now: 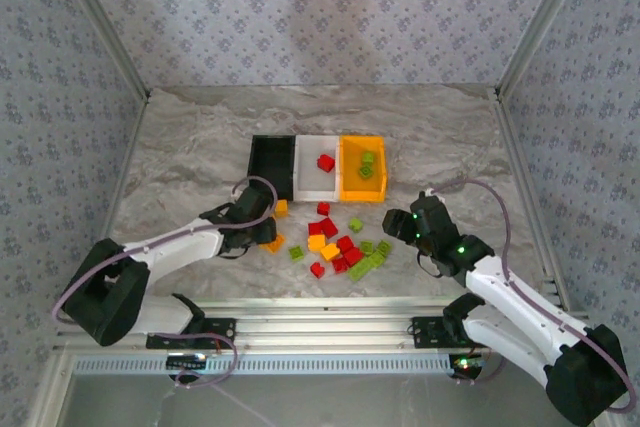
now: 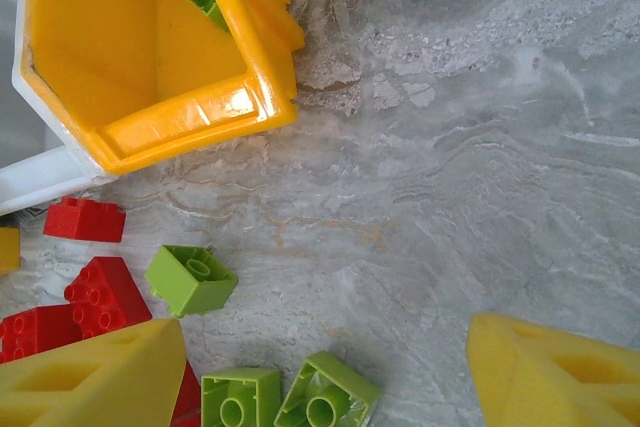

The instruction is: Sort the legos into containers by color

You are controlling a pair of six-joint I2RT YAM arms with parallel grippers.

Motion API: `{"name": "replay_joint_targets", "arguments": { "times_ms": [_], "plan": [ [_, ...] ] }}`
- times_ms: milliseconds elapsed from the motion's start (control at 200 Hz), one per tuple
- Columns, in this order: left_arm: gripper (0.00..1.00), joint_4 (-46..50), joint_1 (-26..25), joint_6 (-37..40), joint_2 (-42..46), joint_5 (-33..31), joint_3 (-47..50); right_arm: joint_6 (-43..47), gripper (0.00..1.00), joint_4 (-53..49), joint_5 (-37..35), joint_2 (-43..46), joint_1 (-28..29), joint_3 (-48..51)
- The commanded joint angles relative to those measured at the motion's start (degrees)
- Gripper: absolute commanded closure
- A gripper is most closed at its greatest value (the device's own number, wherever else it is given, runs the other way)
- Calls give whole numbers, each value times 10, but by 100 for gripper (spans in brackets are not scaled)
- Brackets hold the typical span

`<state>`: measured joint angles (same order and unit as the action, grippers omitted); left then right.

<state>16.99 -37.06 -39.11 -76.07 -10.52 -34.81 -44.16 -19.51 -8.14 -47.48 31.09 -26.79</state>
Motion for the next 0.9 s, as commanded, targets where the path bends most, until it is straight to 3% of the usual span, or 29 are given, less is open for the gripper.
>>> {"name": "replay_joint_targets", "arguments": {
  "times_ms": [0, 220, 320, 430, 495, 660, 760, 894],
  "plan": [
    [46, 28, 2, -1, 0, -7, 15, -3, 24, -6, -4, 8, -2, 7],
    [51, 37, 2, -2, -4, -3, 28, -5, 24, 0, 0, 5, -2, 10],
    [60, 76, 1, -14, 4, -30, 18, -3, 24, -5, 0, 8, -2, 7],
    [58, 117, -1, -24, 40, -60, 12, -4, 24, -8, -2, 14, -3, 9],
    [51, 135, -1, -23, 60, -75, 9, -5, 24, -8, -2, 15, -3, 9],
    [43, 118, -1, -16, 55, -54, 5, -5, 24, -2, 1, 9, -4, 8],
    [43, 95, 0, -16, 26, -43, 7, -5, 24, -2, 3, 9, -4, 5],
    [51, 80, -1, -15, -14, -41, 4, -3, 24, -9, 1, 11, -3, 3]
  ]
}}
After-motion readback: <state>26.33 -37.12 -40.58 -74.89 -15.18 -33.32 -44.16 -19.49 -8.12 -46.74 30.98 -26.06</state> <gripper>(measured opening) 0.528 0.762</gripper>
